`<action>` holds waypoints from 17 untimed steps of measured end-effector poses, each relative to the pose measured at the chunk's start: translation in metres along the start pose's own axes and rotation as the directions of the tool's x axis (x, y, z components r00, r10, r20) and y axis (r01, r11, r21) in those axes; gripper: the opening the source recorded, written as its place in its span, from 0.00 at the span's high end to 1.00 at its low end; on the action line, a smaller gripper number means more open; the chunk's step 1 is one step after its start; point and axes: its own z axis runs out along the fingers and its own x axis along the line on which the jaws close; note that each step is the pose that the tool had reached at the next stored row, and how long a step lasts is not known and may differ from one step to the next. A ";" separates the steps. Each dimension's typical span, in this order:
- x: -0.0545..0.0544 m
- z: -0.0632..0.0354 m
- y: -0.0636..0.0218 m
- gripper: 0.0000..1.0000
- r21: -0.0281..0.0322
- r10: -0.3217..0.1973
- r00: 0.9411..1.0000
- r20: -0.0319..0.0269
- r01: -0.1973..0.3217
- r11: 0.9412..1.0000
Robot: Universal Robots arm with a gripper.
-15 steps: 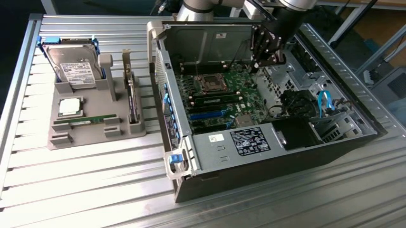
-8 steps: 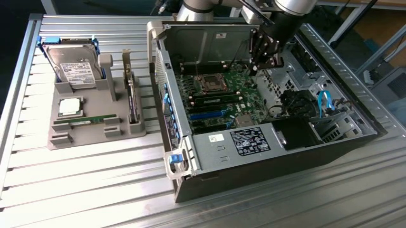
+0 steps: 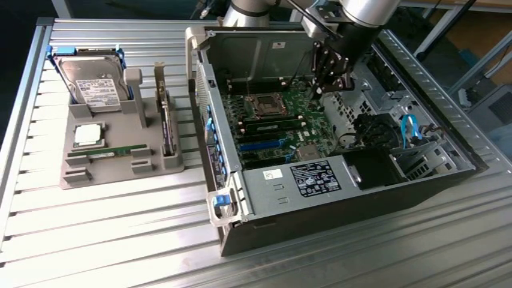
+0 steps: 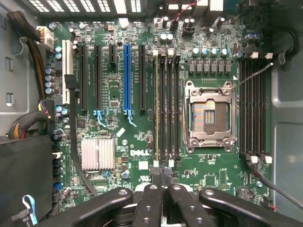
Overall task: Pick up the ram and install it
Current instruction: 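Press down the ram until it locks into place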
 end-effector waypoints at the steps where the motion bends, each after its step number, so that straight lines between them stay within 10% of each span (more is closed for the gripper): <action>1: 0.000 0.0009 0.0000 0.90 0.000 0.000 1.000 0.000 0.000 1.000; 17: 0.001 0.0228 -0.0011 0.90 0.000 0.000 1.000 0.000 0.000 1.000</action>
